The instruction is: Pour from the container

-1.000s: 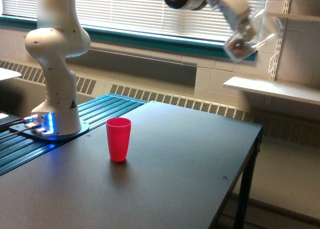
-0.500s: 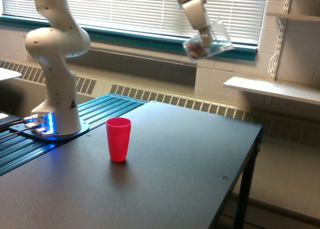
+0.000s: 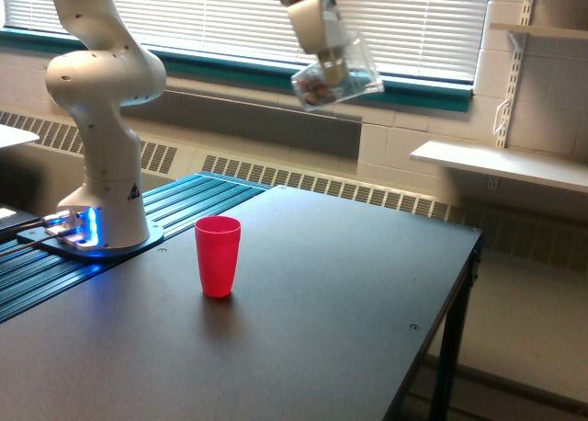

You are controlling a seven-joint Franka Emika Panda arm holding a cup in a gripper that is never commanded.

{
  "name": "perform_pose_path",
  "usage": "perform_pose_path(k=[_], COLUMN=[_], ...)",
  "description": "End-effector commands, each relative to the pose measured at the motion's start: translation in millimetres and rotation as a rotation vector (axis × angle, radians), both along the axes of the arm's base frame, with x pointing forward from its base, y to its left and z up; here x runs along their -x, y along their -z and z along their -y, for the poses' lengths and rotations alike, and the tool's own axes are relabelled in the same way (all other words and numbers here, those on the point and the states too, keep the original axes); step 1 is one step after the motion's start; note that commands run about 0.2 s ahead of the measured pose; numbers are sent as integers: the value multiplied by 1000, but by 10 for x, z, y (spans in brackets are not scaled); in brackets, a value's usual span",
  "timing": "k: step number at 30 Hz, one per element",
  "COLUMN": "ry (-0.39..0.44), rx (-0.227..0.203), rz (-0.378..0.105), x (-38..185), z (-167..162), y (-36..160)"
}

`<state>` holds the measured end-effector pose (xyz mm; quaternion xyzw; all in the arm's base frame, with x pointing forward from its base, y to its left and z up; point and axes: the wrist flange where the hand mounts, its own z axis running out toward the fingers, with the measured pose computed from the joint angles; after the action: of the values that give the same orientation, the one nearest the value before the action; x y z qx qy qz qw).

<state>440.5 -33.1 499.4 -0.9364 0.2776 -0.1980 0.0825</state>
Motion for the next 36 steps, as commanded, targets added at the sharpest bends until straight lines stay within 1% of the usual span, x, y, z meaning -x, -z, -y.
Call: perform_pose_path(k=[1,11,14,15,18,21,23,28,30,32,36], ry=[-23,-69,-79,-85,-89,-97,-98,-111,-115,-131,-143], rx=[28,25,13,21,8,8,-2,6,13,53,92], rz=[-35,-100,-112,-117,-122,-126,-129,-136,-136,-136,-132], x=[177,434,485,500,552,611,662,827,886,961,1122], z=[151,362,425,443,508,570,611,718,757,796,873], y=[38,123,145,155,179,210,234,323,354,414,559])
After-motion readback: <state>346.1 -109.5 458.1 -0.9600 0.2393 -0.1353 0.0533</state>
